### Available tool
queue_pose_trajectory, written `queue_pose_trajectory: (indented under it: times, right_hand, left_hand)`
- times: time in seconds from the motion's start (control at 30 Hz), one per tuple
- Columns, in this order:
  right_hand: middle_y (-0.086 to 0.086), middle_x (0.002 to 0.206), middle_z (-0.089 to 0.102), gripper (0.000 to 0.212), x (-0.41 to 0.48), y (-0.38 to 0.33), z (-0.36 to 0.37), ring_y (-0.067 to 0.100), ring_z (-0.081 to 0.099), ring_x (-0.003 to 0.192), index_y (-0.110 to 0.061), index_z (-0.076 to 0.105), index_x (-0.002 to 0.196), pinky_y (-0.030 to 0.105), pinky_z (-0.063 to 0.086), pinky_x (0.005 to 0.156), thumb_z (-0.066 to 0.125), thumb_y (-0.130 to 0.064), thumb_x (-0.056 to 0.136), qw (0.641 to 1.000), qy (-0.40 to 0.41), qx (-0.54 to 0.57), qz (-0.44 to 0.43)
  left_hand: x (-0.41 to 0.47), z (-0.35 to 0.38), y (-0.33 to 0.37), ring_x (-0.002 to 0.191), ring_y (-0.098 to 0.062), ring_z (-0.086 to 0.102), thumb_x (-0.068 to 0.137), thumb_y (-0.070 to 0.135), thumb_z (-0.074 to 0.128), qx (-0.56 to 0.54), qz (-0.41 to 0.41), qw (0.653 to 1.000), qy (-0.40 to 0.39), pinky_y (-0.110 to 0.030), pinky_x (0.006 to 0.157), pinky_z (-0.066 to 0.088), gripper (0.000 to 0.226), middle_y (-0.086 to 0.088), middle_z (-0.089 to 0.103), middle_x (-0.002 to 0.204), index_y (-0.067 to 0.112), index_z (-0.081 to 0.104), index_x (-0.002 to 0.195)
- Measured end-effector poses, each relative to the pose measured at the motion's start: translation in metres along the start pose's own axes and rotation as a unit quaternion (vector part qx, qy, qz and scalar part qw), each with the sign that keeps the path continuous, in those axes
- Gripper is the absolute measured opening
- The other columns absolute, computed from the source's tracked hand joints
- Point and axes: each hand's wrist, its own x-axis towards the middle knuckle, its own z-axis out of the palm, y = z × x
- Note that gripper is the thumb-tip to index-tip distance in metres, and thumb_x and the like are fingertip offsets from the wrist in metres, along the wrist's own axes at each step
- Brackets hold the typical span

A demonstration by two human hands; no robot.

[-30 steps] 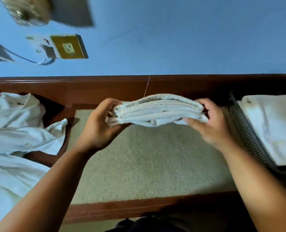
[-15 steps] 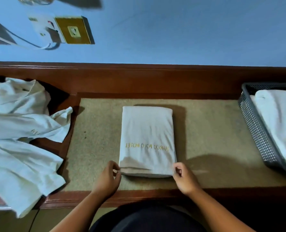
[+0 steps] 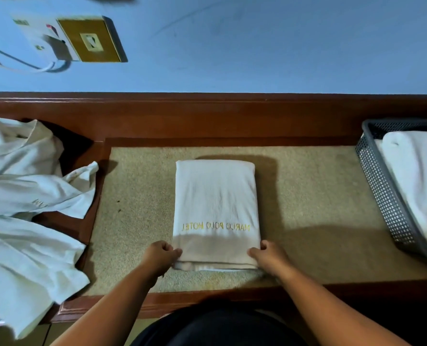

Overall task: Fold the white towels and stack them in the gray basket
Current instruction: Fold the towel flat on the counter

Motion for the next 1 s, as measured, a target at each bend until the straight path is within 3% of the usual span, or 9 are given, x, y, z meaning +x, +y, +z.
queue_pose_trajectory:
  times: [0.07, 0.2, 0.33, 0.4, 0.53, 0.67, 0.77, 0.87, 1.0]
  right_hand:
    - [0.005, 0.113, 0.066, 0.045, 0.0, -0.002, 0.005, 0.011, 0.059, 0.084, -0.01, 0.057, 0.124, 0.016, 0.04, 0.057, 0.073, -0.03, 0.088, 0.999, 0.036, 0.002, 0.006]
    - [0.01, 0.135, 0.056, 0.092, 0.005, -0.004, 0.016, 0.026, 0.06, 0.115, -0.007, 0.034, 0.145, 0.034, 0.051, 0.091, 0.084, -0.041, 0.076, 0.99, 0.049, 0.129, 0.037]
    - [0.004, 0.103, 0.073, 0.044, 0.007, -0.012, 0.01, 0.016, 0.067, 0.083, -0.009, 0.064, 0.122, 0.023, 0.049, 0.062, 0.078, -0.024, 0.084, 0.989, -0.03, 0.142, -0.004]
    - [0.0, 0.088, 0.075, 0.03, 0.002, -0.02, -0.001, 0.015, 0.07, 0.076, -0.01, 0.071, 0.112, 0.022, 0.051, 0.058, 0.075, -0.015, 0.083, 0.982, -0.041, 0.182, -0.023]
    - [0.007, 0.09, 0.078, 0.032, -0.022, -0.032, -0.035, 0.027, 0.074, 0.088, -0.007, 0.073, 0.108, 0.034, 0.055, 0.079, 0.074, -0.009, 0.076, 0.955, -0.069, 0.283, -0.054]
    - [0.006, 0.086, 0.077, 0.03, -0.041, -0.033, -0.077, 0.022, 0.069, 0.079, -0.012, 0.073, 0.094, 0.028, 0.043, 0.068, 0.074, -0.014, 0.064, 0.932, -0.104, 0.344, -0.053]
    - [0.012, 0.091, 0.075, 0.024, -0.049, -0.018, -0.115, 0.027, 0.068, 0.084, -0.009, 0.073, 0.097, 0.032, 0.044, 0.071, 0.071, -0.011, 0.073, 0.917, -0.114, 0.379, -0.057]
    - [0.012, 0.085, 0.072, 0.016, -0.053, 0.0, -0.162, 0.025, 0.067, 0.078, -0.007, 0.072, 0.094, 0.031, 0.046, 0.068, 0.066, -0.005, 0.08, 0.903, -0.097, 0.413, -0.069]
    - [0.016, 0.091, 0.07, 0.039, -0.054, 0.025, -0.245, 0.03, 0.066, 0.088, -0.001, 0.073, 0.098, 0.034, 0.047, 0.075, 0.071, -0.014, 0.062, 0.891, -0.064, 0.434, -0.114]
  left_hand:
    - [0.0, 0.001, 0.003, 0.06, -0.02, 0.055, 0.082, 0.016, 0.073, 0.03, -0.012, 0.999, 0.026, -0.028, 0.052, 0.041, 0.02, -0.006, 0.062, 0.073, 0.011, 0.053, 0.082]
    - [-0.002, 0.009, 0.012, 0.091, -0.024, 0.066, 0.081, 0.045, 0.07, -0.07, -0.015, 0.997, 0.026, -0.036, 0.073, 0.055, 0.044, -0.005, 0.069, 0.103, 0.015, 0.06, 0.113]
    - [-0.011, 0.006, 0.022, 0.08, -0.019, 0.072, 0.079, 0.041, 0.083, -0.156, -0.003, 0.985, -0.076, -0.027, 0.063, 0.05, 0.053, -0.008, 0.077, 0.099, 0.005, 0.068, 0.114]
    - [-0.021, 0.0, 0.032, 0.08, -0.024, 0.074, 0.075, 0.032, 0.084, -0.235, 0.003, 0.962, -0.141, -0.028, 0.063, 0.055, 0.054, -0.013, 0.077, 0.1, 0.003, 0.068, 0.118]
    - [-0.049, -0.003, 0.058, 0.111, -0.038, 0.068, 0.084, 0.011, 0.071, -0.368, -0.003, 0.902, -0.226, -0.037, 0.084, 0.061, 0.051, -0.021, 0.07, 0.123, 0.0, 0.057, 0.132]
    - [-0.086, 0.003, 0.086, 0.11, -0.037, 0.068, 0.085, 0.004, 0.066, -0.41, 0.015, 0.866, -0.286, -0.04, 0.087, 0.061, 0.047, -0.023, 0.067, 0.127, 0.001, 0.057, 0.132]
    - [-0.11, 0.015, 0.111, 0.106, -0.036, 0.069, 0.087, 0.005, 0.06, -0.411, 0.042, 0.863, -0.292, -0.039, 0.085, 0.06, 0.045, -0.025, 0.065, 0.129, -0.002, 0.058, 0.132]
    - [-0.129, 0.039, 0.144, 0.1, -0.03, 0.07, 0.076, 0.009, 0.079, -0.388, 0.062, 0.872, -0.292, -0.036, 0.08, 0.06, 0.054, -0.026, 0.065, 0.128, -0.003, 0.064, 0.127]
    - [-0.165, 0.096, 0.212, 0.121, -0.037, 0.061, 0.077, 0.014, 0.072, -0.369, 0.114, 0.876, -0.291, -0.044, 0.102, 0.049, 0.058, -0.025, 0.064, 0.131, -0.003, 0.06, 0.131]
